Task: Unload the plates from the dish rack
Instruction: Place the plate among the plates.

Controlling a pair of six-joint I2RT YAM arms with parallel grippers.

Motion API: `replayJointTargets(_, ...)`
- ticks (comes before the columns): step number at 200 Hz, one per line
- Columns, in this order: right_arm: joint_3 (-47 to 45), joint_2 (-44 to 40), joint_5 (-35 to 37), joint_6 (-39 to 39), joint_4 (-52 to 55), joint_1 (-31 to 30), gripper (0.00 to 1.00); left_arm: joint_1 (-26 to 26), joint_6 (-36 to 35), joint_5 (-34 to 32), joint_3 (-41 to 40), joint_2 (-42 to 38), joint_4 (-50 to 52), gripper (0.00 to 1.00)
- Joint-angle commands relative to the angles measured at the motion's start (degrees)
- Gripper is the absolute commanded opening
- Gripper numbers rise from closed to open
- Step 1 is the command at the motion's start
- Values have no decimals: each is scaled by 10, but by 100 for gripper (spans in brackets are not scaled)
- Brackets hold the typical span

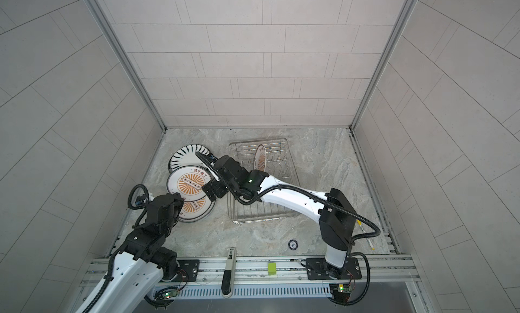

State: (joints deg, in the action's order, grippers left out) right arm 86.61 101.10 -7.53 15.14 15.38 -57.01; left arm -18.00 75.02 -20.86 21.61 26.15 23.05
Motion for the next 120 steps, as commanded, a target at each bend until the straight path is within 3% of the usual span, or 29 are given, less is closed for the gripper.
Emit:
replayJointTargets(1,19,14,-18,-9,9,-3,99,5,29,-22,19,2,10,0)
replayJointTargets(120,70,77,-21,-10,32,0,97,5,84,-10,10,29,64,0)
